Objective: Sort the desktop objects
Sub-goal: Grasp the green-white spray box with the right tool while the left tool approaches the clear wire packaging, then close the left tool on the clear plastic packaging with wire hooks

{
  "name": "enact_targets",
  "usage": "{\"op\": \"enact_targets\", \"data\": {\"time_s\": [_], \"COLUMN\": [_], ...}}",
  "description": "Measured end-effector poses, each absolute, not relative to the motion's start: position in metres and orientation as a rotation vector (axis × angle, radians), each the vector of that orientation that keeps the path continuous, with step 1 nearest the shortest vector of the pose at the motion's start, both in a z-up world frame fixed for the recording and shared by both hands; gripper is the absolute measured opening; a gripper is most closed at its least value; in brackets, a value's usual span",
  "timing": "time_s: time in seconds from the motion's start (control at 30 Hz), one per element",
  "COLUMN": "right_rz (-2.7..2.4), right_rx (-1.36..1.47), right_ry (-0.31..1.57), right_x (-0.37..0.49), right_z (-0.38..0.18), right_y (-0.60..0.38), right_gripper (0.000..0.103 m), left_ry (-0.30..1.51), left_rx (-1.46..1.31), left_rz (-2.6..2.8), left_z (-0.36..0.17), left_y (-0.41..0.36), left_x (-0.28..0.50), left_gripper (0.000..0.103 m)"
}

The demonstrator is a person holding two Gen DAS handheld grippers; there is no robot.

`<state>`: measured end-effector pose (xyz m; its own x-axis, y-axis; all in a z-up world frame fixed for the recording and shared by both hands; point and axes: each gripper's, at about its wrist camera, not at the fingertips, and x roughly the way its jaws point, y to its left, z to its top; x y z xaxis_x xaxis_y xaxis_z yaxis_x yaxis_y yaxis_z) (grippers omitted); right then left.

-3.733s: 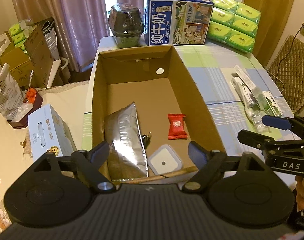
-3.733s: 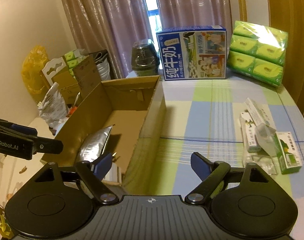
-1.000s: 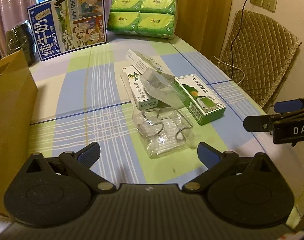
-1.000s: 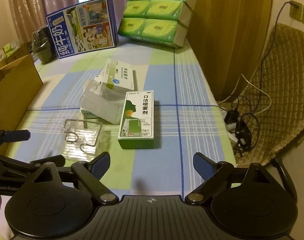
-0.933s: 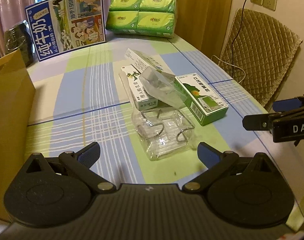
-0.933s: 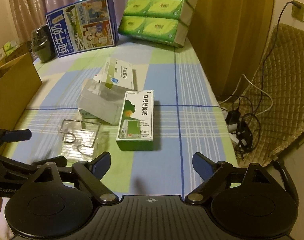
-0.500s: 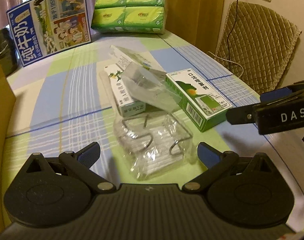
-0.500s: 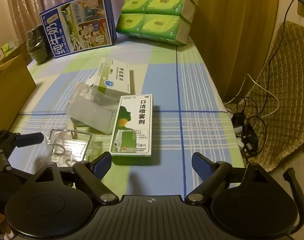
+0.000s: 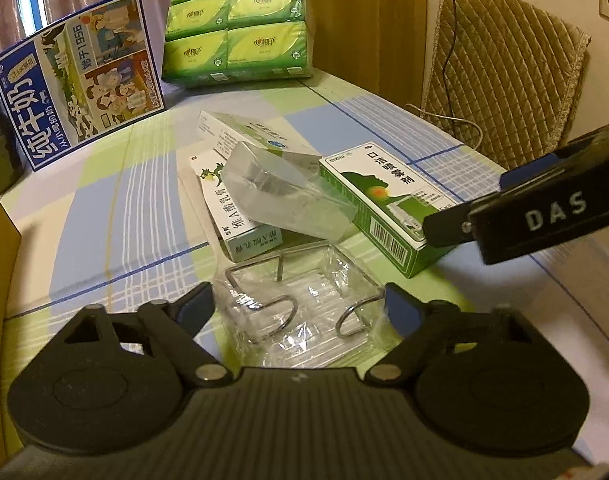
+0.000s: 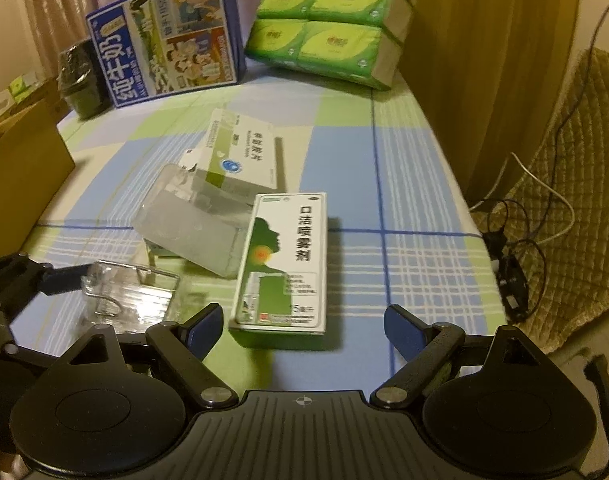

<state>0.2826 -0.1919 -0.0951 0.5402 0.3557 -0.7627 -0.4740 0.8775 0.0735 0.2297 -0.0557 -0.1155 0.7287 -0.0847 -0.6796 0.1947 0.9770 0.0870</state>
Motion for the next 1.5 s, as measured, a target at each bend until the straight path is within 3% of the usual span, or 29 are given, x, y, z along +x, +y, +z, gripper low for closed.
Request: {"op": "enact_targets", "data": {"time_s": [0.2,0.33,0.4,0.83,1.23,1.5], "right_rz": [0.502,0.497,0.482,0.513,0.513,0.512], "right_rx": [-0.189,-0.207,-0.206,-0.257,-0.206,-0.217], "right_ry": [0.895,0.927,0.933,1.034,1.016,0.997], "right_x": [0.291,0.296,0.293,0.22,0.218,0.223], "right_z": [-0.108,-0.117,-0.115,-0.107,-0.108,-0.11], "right_y": [-0.176,-0.169,-0.17,-0.214,-0.215,-0.212], "right_gripper": [0.082,0.055,0.053,0.053,0.062,0.064], "left_ry": [0.762,0.762,0.763,0.763,0.726,0.735], "left_rx": [0.124,0.104,0.106,0.131,0.128,0.05], "left_rz": [-0.154,-0.147,-0.15,-0.223,-0.185,-0.072], "left_z": [-0.111,-0.11,-0.109,-0.105,-0.109,-0.121], "left_y": [-0.035,-0.02,-0.017,-0.023,-0.027,-0.029], "left_x": [0.221,0.213,0.21,0.165,0.141,0.148], "left_gripper": [0.082,0.082,0.082,0.082,0.093,0.092]}}
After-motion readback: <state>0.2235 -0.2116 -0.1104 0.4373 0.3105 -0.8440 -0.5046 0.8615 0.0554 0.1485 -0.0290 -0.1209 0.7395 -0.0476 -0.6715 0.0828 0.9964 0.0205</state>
